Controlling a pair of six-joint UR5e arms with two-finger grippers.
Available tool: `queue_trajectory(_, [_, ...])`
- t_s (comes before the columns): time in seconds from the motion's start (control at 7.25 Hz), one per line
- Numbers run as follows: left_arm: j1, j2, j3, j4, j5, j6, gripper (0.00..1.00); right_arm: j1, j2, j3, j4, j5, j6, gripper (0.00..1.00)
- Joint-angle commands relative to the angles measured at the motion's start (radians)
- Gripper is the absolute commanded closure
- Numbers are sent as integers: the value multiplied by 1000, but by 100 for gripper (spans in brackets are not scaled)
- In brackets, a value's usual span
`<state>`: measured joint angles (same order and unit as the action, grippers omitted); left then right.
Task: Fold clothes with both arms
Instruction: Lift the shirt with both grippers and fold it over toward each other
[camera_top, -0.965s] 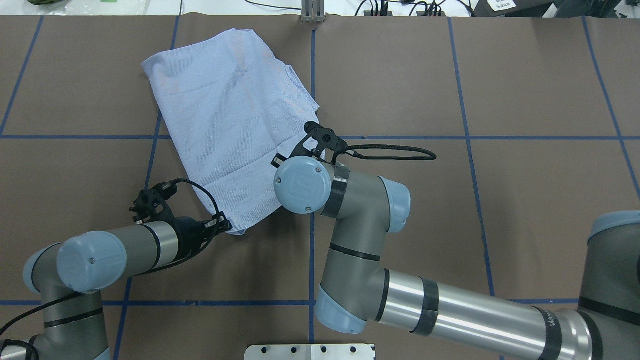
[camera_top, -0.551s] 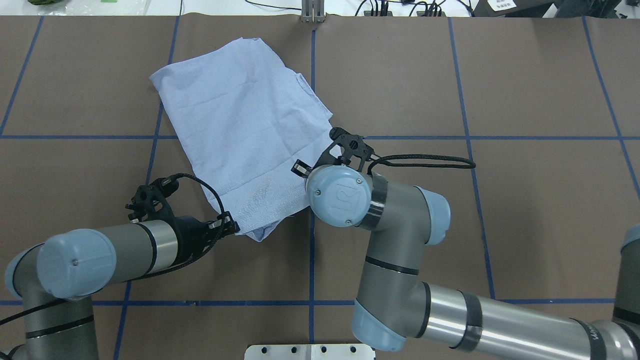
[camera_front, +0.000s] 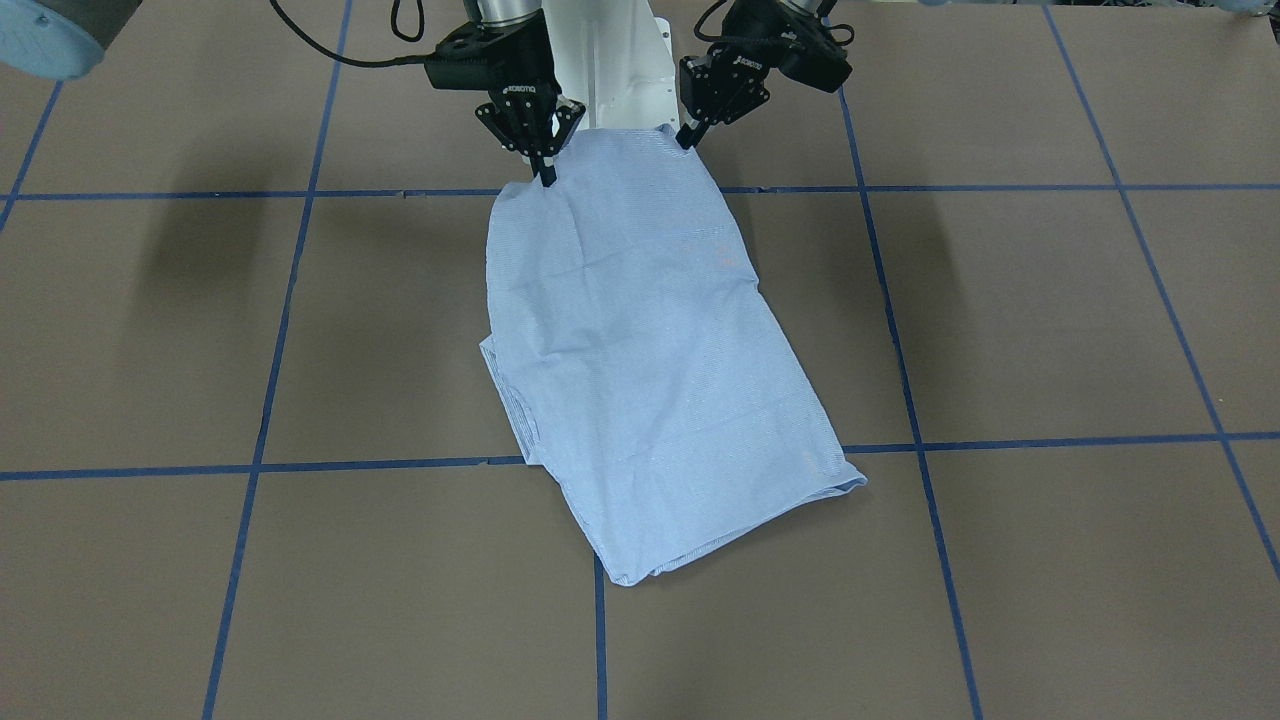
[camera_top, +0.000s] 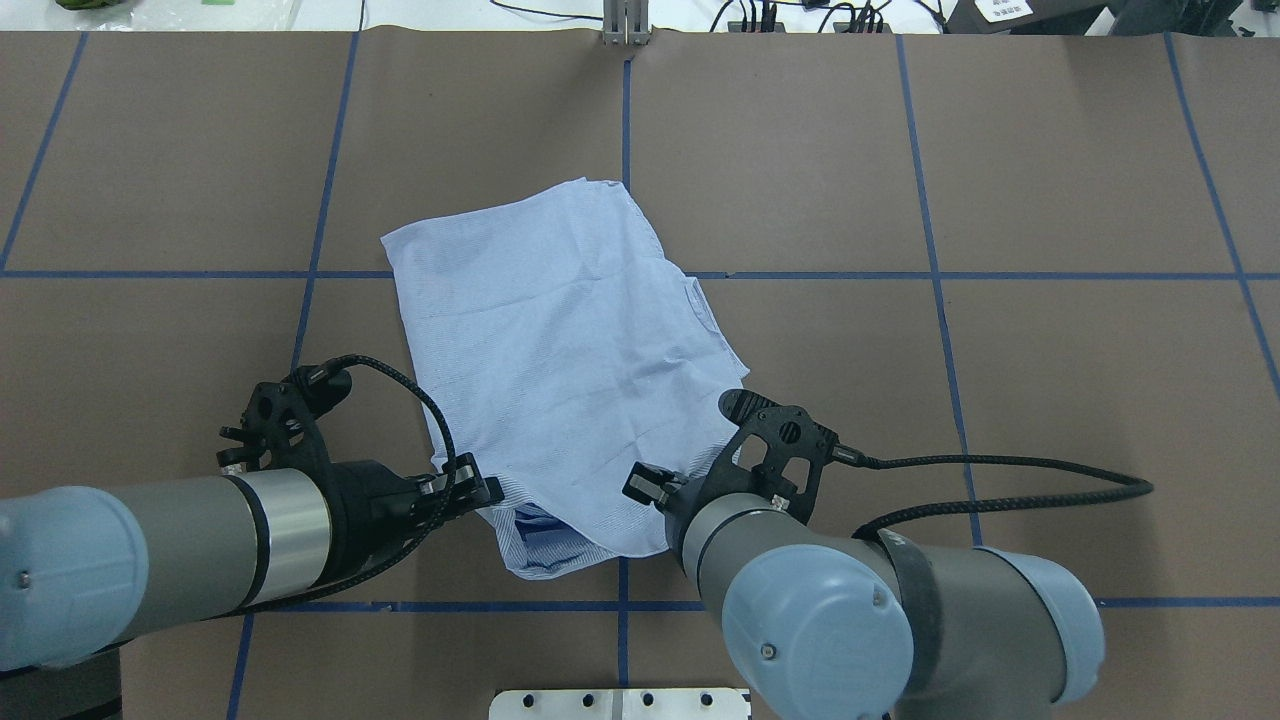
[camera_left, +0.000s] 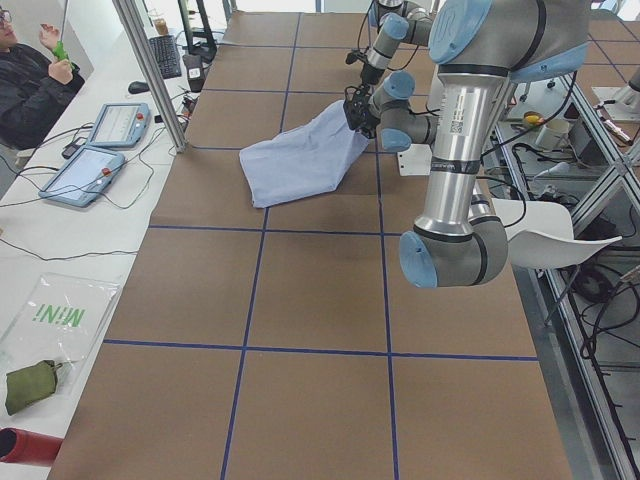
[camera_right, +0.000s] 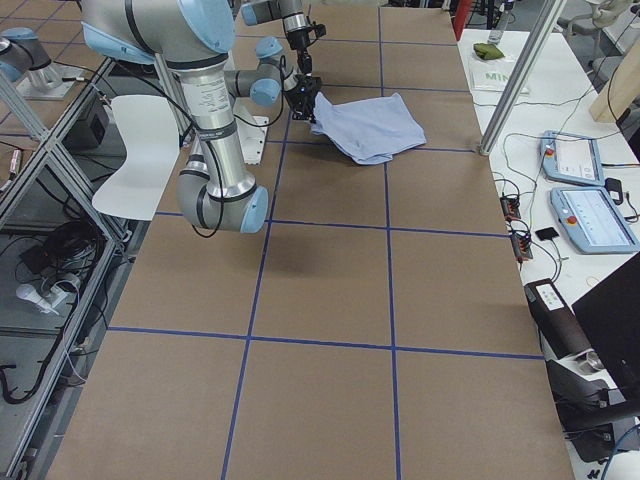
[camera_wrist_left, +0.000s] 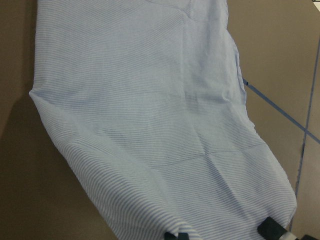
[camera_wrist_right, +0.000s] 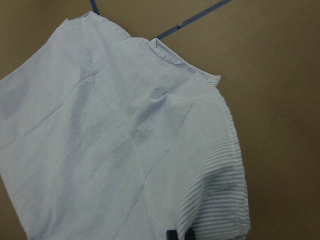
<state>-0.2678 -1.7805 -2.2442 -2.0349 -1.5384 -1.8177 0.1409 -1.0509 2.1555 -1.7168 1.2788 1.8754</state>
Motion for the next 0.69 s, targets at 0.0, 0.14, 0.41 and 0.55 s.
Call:
queue_trajectory(0.0, [4,-3,-101,97,-43,0,100,-32,2,114,-128,-9,8,100])
queue_trajectory(0.14, [1,-7,-121,128,-73,1,100,-30,12,157,-189,-9,8,100])
queue_trajectory(0.41, [-25,-8,-88,131,-75,46,100,17,60,88,-193,-7,-8,100])
queue_trajectory(0.55, [-68,-42,-36,131,-74,85,100,64,110,13,-189,-6,-33,100])
